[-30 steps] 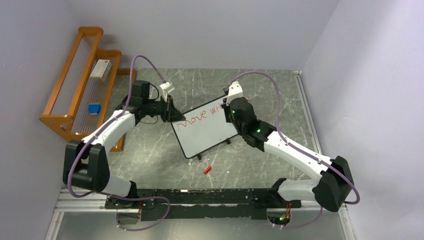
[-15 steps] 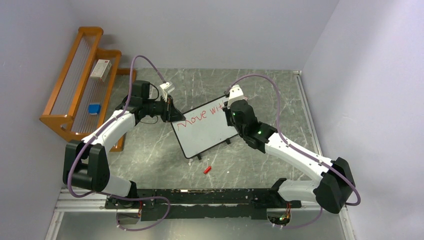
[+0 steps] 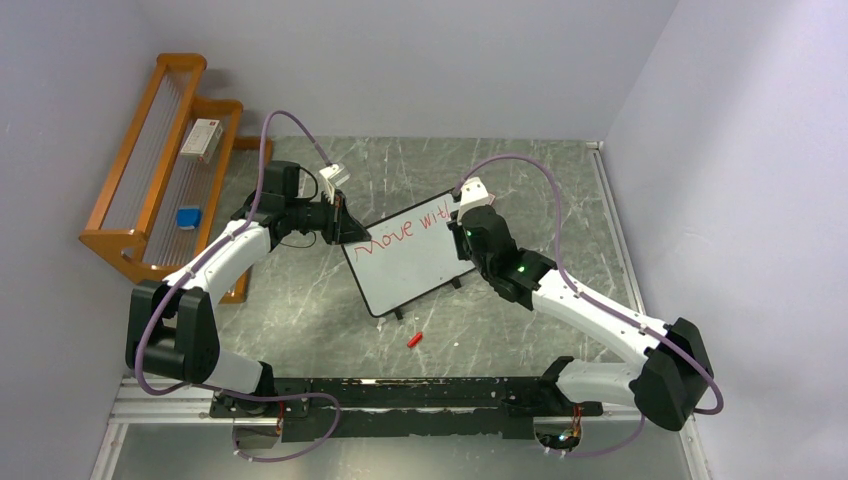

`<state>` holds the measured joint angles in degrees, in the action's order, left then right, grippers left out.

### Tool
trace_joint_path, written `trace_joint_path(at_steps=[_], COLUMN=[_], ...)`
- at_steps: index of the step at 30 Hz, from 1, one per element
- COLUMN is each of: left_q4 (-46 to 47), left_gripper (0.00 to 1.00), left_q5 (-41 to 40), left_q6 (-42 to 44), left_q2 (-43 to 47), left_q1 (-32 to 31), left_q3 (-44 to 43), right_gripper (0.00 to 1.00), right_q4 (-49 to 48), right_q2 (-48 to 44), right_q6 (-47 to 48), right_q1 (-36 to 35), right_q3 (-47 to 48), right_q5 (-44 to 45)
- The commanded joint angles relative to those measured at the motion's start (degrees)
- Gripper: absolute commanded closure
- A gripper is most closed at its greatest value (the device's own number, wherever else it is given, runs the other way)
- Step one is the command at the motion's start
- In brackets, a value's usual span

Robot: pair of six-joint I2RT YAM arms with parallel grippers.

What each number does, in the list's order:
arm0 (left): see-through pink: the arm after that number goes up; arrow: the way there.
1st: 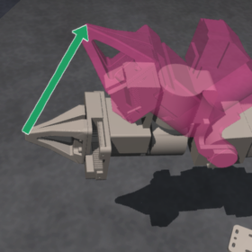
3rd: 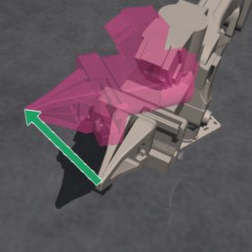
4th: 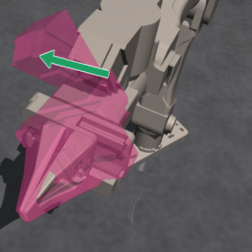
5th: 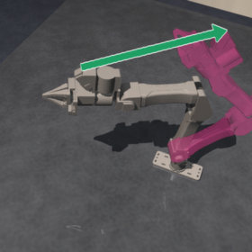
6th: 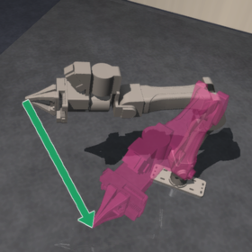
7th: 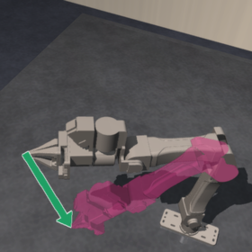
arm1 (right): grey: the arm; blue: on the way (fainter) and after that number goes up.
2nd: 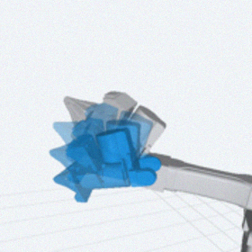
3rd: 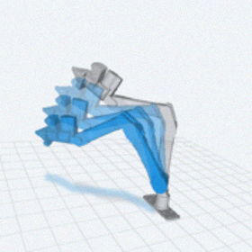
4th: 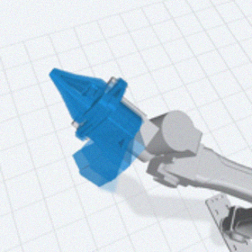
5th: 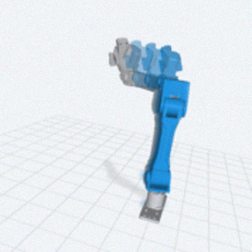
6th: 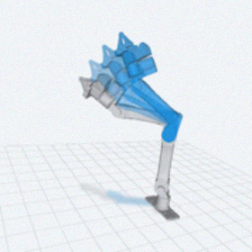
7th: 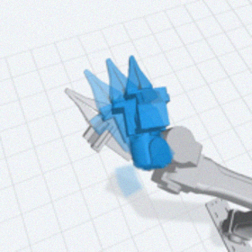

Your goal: Write a sentence on the whiteboard

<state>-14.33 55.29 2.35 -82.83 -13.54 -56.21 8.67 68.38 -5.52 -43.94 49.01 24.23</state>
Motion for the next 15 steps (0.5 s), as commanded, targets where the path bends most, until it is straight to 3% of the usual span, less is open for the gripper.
trace_joint_path(at_steps=[1,15], left_q4=[-5.0,-5.0], left_gripper=[0.95,0.95], left_q5=[-4.8,-4.7], left_q6=[4.1,4.2], left_q2=[-2.6,-2.6], left_q1=[-1.6,-1.7], left_q3=[1.6,1.6], right_gripper=[1.00,1.00], right_q4=[-0.3,-4.5], right_q2=[-0.8,1.6], right_q6=[-0.5,1.7], right_q1=[0.4,0.5], right_q3=[-0.7,2.4], right_q5=[-0.6,0.8])
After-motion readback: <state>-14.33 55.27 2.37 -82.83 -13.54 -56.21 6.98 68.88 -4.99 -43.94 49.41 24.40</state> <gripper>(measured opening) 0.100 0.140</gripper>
